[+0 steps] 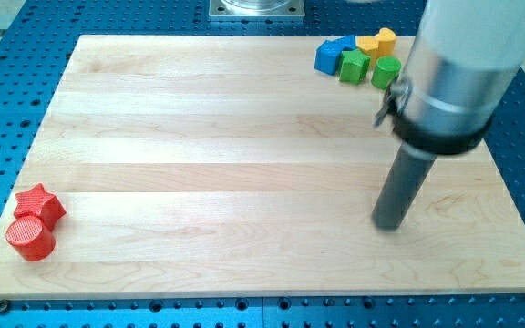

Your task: Push the red blocks towards the center left of the board

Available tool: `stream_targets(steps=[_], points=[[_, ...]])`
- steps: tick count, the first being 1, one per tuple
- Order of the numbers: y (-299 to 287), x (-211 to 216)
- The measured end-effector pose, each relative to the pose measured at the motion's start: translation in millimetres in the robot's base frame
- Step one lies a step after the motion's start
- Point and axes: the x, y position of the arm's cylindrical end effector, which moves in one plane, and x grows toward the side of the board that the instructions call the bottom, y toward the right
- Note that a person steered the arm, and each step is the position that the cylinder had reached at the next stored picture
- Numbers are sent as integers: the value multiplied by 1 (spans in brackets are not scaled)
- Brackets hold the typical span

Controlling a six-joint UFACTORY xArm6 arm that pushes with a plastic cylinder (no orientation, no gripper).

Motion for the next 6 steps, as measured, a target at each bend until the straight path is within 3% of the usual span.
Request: stream_targets(steps=[1,5,6], points=[[-65,26],[-376,36],[-366,1]])
